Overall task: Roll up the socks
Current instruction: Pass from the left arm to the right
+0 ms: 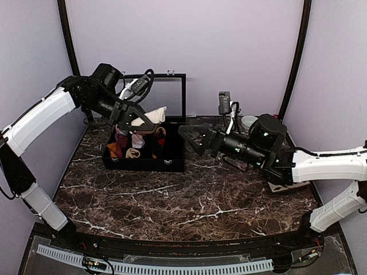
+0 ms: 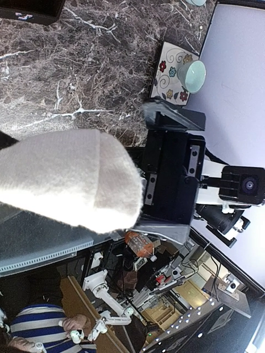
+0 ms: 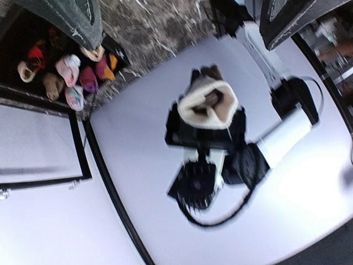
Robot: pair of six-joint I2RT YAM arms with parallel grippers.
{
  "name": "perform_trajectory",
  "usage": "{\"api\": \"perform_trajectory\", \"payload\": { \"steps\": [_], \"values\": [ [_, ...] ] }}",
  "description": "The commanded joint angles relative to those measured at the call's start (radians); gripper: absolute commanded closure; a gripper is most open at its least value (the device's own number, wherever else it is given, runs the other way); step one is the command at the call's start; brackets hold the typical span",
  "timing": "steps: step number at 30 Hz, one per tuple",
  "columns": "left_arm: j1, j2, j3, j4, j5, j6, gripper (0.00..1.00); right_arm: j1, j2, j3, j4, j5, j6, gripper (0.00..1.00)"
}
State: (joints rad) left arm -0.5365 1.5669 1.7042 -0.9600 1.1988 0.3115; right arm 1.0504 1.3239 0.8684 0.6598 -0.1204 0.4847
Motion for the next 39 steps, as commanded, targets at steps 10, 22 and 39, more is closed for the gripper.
{"api": "perform_trajectory", "payload": {
  "steps": [10,22,39],
  "values": [
    [0.066,-0.013,-0.075,0.029,0.184,-0.025,1.00,-0.039,0.186,0.222,0.059,-0.196,0.079,0.01],
    [0.067,-0.008,-0.068,0.022,0.197,-0.020,1.00,-0.036,0.361,0.417,0.076,-0.368,0.116,0.27],
    [0.068,-0.006,-0.062,-0.008,0.138,0.026,1.00,-0.047,0.408,0.499,-0.051,-0.349,0.118,0.90]
  ]
}}
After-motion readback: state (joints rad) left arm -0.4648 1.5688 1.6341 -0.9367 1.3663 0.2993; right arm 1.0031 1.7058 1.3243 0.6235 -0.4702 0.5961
